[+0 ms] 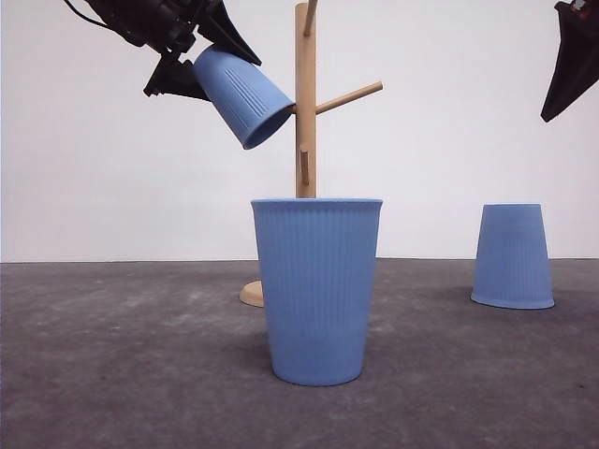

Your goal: Place three cups

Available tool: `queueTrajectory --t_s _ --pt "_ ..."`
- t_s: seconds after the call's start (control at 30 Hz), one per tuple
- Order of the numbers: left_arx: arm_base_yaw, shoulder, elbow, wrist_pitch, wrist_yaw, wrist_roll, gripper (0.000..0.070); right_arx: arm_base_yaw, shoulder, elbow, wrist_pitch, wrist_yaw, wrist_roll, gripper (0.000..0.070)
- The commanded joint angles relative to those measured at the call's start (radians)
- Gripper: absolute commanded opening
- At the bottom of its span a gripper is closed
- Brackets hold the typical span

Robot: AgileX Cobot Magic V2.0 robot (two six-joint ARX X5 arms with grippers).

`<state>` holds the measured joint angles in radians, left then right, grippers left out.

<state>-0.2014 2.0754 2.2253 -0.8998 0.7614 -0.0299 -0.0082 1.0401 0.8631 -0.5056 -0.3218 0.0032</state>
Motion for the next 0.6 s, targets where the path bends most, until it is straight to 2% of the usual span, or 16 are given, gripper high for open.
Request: queueTrajectory --t_s 0.0,0.23,0.33,0.4,0.57 --pt "-0.003 0.037 0.024 -0.009 -0.016 0.010 0.0420 -0.001 0.005 0.017 0.006 -0.004 -0.004 0.0661" --pt "0.004 0.037 0.024 -0.005 -0.021 0.010 0.0450 -0.001 0.005 0.017 0.002 -0.004 -0.004 0.0661" --pt "0.006 0.037 0.024 -0.009 -0.021 0.012 0.0524 -0.001 0.005 0.017 0.002 -0.005 -0.004 0.0661" --pt "0.006 0.037 0.024 -0.007 -0.021 0.014 0.0549 -0.001 0.005 0.017 0.002 -0.016 -0.004 0.0661" --pt "0.009 0.037 0.024 -0.004 -0.047 0.017 0.0557 -0.001 0.005 0.017 0.000 -0.022 -0.004 0.0661"
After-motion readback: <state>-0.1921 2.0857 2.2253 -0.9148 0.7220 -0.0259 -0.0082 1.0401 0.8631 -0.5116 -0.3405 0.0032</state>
